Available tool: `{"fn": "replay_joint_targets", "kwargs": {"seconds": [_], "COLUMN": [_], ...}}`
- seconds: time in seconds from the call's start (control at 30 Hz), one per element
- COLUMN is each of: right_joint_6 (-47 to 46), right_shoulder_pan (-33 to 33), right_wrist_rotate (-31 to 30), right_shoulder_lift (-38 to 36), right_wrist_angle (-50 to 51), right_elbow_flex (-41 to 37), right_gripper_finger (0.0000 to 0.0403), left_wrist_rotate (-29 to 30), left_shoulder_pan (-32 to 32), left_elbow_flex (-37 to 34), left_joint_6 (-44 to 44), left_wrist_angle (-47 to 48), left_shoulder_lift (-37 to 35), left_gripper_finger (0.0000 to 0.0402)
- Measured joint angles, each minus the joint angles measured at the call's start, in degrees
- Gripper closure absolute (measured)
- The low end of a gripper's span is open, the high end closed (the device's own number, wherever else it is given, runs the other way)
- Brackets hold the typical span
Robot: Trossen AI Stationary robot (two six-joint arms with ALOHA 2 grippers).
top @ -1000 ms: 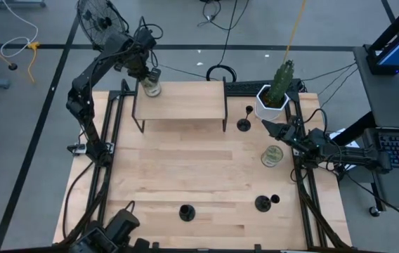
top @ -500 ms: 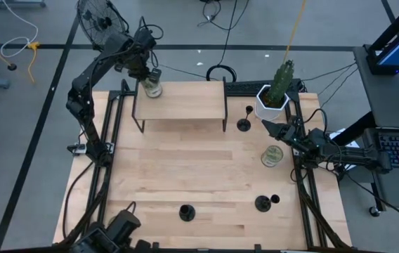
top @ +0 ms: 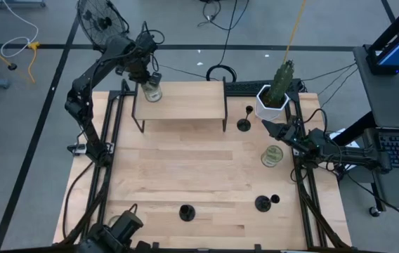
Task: Pick & Place candle stick holders
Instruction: Put the middle silver scented candle on the shelf
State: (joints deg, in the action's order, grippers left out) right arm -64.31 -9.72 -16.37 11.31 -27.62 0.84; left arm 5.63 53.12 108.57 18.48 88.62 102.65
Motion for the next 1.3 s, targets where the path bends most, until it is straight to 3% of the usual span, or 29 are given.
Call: {"fn": "replay_joint_targets", "kwargs": {"seconds": [0.23, 0.77, 1.3], "right_joint_6": [0.0, 0.02, 0.0], "right_shoulder_pan": [0.0, 0.01, 0.0], "right_wrist_rotate": [0.01, 0.01, 0.03], "right_shoulder_lift": [0.0, 0.0, 0.0], "right_wrist_angle": [0.02, 0.0, 0.02], "right_elbow_flex": [0.0, 0.0, -0.04], "right_gripper_finger": [0.0397, 0.0397, 0.0397], "left_wrist_rotate": [0.38, 1.46, -0.24], "left_shoulder_pan": [0.0, 0.33, 0.57], "left_elbow_flex": [-0.11, -0.53, -0.37], "left_joint_6": [-0.02, -0.39, -0.39], "left_wrist_angle": [-0.46, -0.88, -6.0], "left_shoulder_lift": [0.02, -2.88, -6.64], "left_gripper_finger": [0.0387, 0.03, 0.0298]}}
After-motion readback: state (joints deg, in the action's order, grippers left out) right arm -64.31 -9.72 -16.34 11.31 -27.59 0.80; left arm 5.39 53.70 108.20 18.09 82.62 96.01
